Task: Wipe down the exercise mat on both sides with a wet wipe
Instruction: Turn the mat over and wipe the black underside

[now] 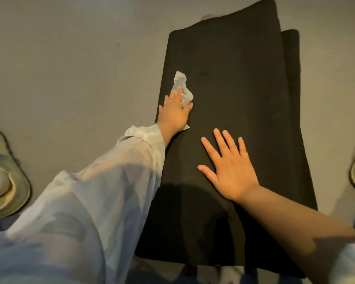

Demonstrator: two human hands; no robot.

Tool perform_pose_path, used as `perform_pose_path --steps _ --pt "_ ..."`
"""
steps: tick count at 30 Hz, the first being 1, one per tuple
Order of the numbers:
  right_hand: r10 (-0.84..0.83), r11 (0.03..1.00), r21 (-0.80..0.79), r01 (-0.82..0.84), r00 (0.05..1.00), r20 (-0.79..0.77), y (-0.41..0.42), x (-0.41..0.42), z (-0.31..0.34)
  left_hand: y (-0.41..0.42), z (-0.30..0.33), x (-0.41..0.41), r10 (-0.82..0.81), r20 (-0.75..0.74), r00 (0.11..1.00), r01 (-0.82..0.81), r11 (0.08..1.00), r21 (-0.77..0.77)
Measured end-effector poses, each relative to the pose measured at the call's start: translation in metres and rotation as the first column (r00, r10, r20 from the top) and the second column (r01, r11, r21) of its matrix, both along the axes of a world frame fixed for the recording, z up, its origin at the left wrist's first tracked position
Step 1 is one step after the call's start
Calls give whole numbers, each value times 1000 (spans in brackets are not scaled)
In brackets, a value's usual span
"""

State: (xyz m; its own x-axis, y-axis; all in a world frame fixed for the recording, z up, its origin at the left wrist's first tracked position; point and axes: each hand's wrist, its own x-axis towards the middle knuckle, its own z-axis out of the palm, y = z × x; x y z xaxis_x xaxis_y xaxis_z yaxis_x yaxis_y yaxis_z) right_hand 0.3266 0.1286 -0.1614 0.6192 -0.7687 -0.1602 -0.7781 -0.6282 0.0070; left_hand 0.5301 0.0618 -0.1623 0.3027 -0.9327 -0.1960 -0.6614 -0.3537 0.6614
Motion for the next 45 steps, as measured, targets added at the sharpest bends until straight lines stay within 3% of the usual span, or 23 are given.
perform_pose_path --steps 3,5,7,10,14,18,21,24,26,28,33,36,38,39,41,45 --pt "1 1000 0 -1 1000 4 -1 0 0 -2 -3 -3 60 -111 992 -61 998 -7" --pt "3 1000 -4 -3 1000 6 0 -1 0 8 -1 1 109 -96 989 -107 994 23" --pt "1 1000 -7 -1 1000 9 0 -1 0 19 -4 7 16 -136 991 -10 999 49" --pt "-1 1000 -16 1 1000 5 0 -2 -1 46 -7 8 -187 121 975 195 979 -56" --pt "-6 1000 -15 6 1000 0 -1 -1 0 96 -3 -2 -210 76 975 218 968 -121" --pt "-5 1000 -13 4 1000 -25 -1 1 1 155 4 -15 -326 35 945 327 943 -58" --pt "5 999 -32 -8 997 -82 0 2 3 195 16 -24 -442 98 892 448 893 -47" --pt "-10 999 -44 4 992 -127 1 4 5 222 16 -33 -458 -21 888 459 885 77" --pt "-27 998 -55 19 988 -153 4 6 7 235 19 -41 -481 -24 877 471 846 249" --pt "-42 997 -64 31 983 -179 6 7 10 246 24 -43 -515 -31 857 500 815 293" --pt "11 1000 -7 -13 982 -191 13 6 34 273 22 -29 -669 -92 737 662 688 298" --pt "83 992 -90 -89 994 -75 7 -15 58 273 27 -19 -725 -166 669 742 639 203" --pt "29 981 -193 -24 999 23 -3 -35 70 268 38 -15 -662 -187 726 682 729 63" --pt "-16 974 -226 26 999 47 -8 -46 73 264 46 -13 -594 -97 799 597 802 9" --pt "-88 970 -222 99 995 55 -10 -63 71 245 56 -13 -383 -119 916 373 923 -99" --pt "-105 991 -88 104 994 -3 -1 -77 49 191 64 -8 -97 -153 983 62 974 -219"
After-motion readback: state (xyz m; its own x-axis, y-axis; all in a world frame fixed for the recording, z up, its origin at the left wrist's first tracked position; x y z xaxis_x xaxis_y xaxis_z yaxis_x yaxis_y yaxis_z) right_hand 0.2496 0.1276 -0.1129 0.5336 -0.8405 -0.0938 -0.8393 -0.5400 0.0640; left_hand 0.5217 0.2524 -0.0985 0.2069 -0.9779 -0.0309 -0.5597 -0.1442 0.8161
